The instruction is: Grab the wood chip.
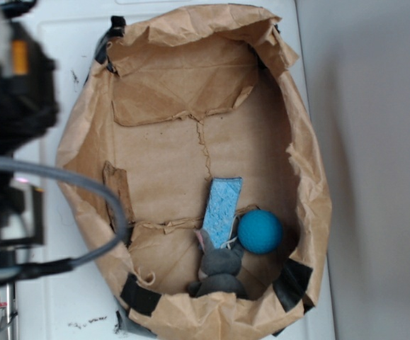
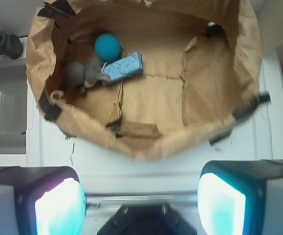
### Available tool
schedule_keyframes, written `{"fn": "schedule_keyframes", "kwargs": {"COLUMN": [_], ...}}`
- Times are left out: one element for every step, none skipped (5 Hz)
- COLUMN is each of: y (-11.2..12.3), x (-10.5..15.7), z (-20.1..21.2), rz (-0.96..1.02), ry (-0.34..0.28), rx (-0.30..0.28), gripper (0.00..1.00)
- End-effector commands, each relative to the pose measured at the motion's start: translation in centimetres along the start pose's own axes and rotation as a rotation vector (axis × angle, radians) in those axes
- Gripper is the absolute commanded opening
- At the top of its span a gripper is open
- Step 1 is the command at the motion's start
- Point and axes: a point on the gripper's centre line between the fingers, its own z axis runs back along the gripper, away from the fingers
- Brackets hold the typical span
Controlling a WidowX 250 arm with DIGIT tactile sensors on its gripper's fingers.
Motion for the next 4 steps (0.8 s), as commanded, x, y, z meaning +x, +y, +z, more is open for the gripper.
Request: {"fn": "schedule_keyframes", "kwargs": {"y": [-0.9,-2.1,-1.7,-1.2], "x": [6.5,7.6,8.5,9.0], "z": [-2.6,-3.9,-5.9,-6.9], "rz": [-0.137,-0.049,-0.028,-0.027], "ry": [-0.050,-0.081,-0.069,-0.066], "rx": [0.008,0.079,0.111,0.126], "gripper": [1.00,1.00,1.00,1.00]}}
